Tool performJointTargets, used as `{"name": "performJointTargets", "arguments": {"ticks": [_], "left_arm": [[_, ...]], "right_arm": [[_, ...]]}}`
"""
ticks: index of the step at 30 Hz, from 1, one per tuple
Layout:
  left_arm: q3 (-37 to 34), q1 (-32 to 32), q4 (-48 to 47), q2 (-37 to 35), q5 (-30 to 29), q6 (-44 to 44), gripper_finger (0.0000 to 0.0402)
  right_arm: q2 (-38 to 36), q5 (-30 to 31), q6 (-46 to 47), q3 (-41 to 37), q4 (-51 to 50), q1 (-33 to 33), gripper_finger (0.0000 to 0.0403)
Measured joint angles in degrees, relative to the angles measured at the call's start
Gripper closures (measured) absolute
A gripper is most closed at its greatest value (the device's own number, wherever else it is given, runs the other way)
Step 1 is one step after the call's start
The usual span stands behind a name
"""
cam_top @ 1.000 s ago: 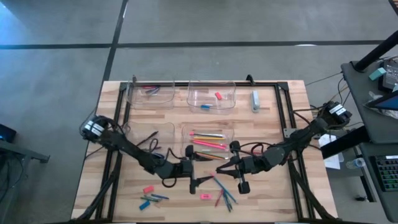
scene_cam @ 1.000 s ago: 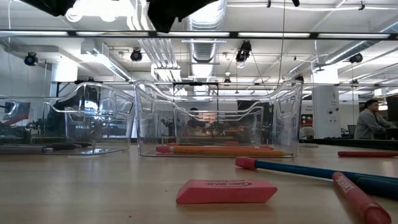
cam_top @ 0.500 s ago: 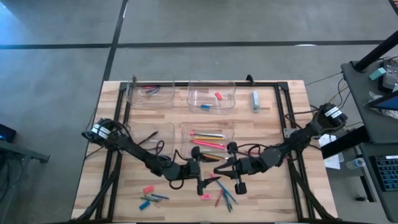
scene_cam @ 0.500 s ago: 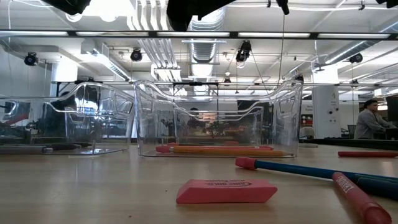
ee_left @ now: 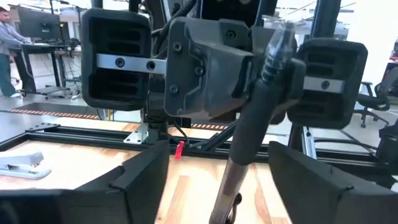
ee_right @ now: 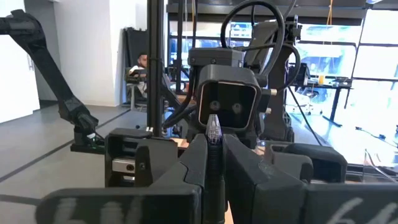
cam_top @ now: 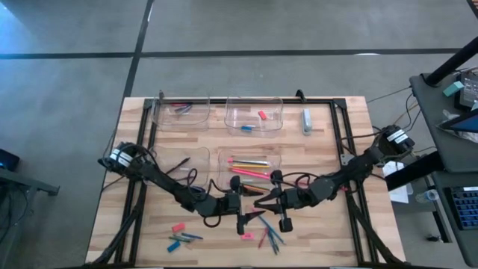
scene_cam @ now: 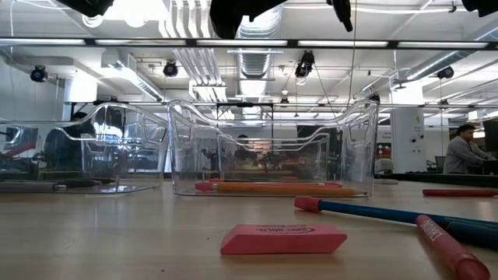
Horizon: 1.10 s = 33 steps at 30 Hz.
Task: Sort crayons/erasers/pens/pencils in bins
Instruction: Put the black pen into the bottom left transparent bin
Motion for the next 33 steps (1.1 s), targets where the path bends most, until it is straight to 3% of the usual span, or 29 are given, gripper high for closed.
{"name": "performJointTargets", "arguments": {"ticks": [6, 14, 19, 25, 33], "left_arm": [[-0.1, 0.0, -0.1, 0.0, 0.0, 0.0, 0.0228], [-0.2, 0.0, -0.1, 0.0, 2.0, -1.3, 0.0379], [-0.2, 0.0, -1.1, 0.0, 2.4, -1.5, 0.0376], [-0.4, 0.2, -8.5, -3.0, 2.4, -1.5, 0.0382], [-0.1, 0.2, -35.3, -15.5, -1.0, -1.4, 0.0382]], "right_arm": [[0.0, 0.0, 0.1, 0.0, 0.0, -0.2, 0.0378], [0.0, 0.1, 0.2, 0.0, -0.1, -0.2, 0.0367], [0.0, 0.1, -0.5, 0.0, -0.6, -0.2, 0.0323], [-0.8, 0.1, -0.3, 0.0, -0.9, 0.2, 0.0234], [-6.5, 0.5, 2.0, 0.0, -7.9, 2.0, 0.0122]]}}
